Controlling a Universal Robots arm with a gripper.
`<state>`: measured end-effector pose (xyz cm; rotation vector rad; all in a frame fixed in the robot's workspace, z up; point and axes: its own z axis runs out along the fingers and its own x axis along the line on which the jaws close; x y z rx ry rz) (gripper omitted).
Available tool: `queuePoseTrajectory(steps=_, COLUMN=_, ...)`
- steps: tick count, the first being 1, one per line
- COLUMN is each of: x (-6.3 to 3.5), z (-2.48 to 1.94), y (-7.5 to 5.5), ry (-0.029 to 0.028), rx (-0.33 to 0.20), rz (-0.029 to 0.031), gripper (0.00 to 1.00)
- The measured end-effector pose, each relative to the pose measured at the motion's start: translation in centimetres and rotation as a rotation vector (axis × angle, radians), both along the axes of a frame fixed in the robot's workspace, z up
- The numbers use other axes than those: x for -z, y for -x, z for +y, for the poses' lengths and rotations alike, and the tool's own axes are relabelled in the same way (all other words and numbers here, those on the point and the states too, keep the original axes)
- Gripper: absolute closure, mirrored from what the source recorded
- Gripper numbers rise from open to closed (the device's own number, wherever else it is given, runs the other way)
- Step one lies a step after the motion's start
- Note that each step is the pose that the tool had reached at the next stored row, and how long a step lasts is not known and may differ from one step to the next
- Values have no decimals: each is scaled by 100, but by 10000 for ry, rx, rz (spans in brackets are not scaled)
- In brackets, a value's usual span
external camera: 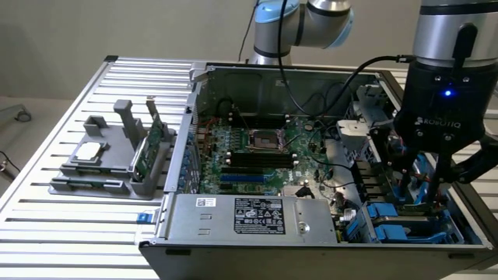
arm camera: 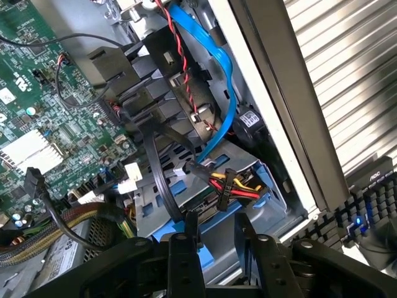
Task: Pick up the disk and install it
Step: 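Insert the first disk wire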
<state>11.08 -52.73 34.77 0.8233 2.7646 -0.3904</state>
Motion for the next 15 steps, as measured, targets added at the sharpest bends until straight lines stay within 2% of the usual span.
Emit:
queuePoseTrajectory(steps=6, x=-3, z=-30, y=-41, ry=0, rx=117, rz=27, gripper=63)
queuePoseTrajectory(steps=11, x=-41, z=-84, y=-52, ry=-5, rx=209, rz=39, gripper=63)
queuePoseTrajectory(steps=13, x=-54, z=-108, y=-52, ry=-15, rx=272, rz=40, gripper=63)
queuePoseTrajectory(steps=15, x=-55, z=-113, y=-52, ry=-46, rx=276, rz=40, gripper=63)
